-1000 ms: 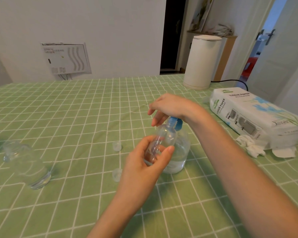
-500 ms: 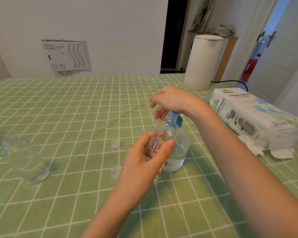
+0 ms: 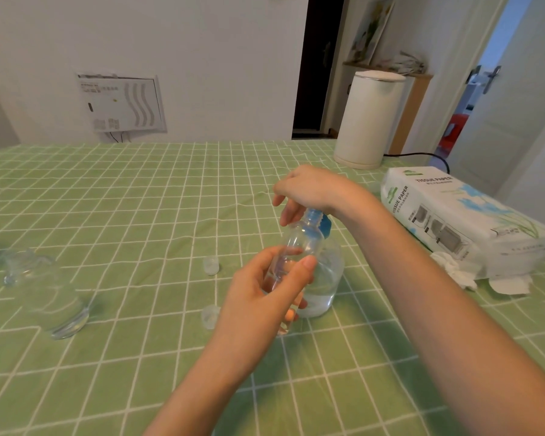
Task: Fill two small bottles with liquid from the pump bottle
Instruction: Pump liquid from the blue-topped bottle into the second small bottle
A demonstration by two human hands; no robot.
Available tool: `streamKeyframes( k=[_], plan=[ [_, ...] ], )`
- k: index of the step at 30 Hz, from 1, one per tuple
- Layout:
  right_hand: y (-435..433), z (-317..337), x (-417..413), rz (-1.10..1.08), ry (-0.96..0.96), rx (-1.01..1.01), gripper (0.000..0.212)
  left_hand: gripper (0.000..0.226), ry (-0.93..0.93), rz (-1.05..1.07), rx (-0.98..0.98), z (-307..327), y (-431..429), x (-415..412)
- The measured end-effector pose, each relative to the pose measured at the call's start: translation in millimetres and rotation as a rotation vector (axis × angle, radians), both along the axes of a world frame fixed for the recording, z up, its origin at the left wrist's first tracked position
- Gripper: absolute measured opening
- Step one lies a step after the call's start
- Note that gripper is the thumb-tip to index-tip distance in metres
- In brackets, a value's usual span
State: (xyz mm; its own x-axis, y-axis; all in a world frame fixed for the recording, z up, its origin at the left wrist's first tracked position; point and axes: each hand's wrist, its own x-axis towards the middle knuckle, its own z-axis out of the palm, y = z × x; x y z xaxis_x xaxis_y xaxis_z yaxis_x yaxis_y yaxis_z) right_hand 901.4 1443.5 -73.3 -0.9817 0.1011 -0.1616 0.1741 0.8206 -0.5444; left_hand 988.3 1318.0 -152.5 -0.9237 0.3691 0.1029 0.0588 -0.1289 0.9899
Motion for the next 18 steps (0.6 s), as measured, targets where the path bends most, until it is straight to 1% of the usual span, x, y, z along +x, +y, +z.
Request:
streamKeyframes(
  k=[4,9,14,18],
  plan=[
    [-0.2,-0.5,0.0,0.004,0.001,0.000,0.026,0.043,-0.001,0.004,-0.004,-0.2,0.4,0.2],
    [-0.2,-6.8,1.7,-0.013,-0.033,-0.035,0.024,0.039,-0.012,-0.001,-0.008,-1.9,-0.4,1.9],
    [0.7,-8.1,1.9,-0.013,-0.011,-0.044,0.022,0.038,-0.025,0.003,0.014,-3.5,-0.2,1.1],
    [1.4,-5.3,2.8,-0.010,0.021,-0.043,0.026,0.039,0.005,-0.003,0.001,-3.5,-0.1,0.5]
  ],
)
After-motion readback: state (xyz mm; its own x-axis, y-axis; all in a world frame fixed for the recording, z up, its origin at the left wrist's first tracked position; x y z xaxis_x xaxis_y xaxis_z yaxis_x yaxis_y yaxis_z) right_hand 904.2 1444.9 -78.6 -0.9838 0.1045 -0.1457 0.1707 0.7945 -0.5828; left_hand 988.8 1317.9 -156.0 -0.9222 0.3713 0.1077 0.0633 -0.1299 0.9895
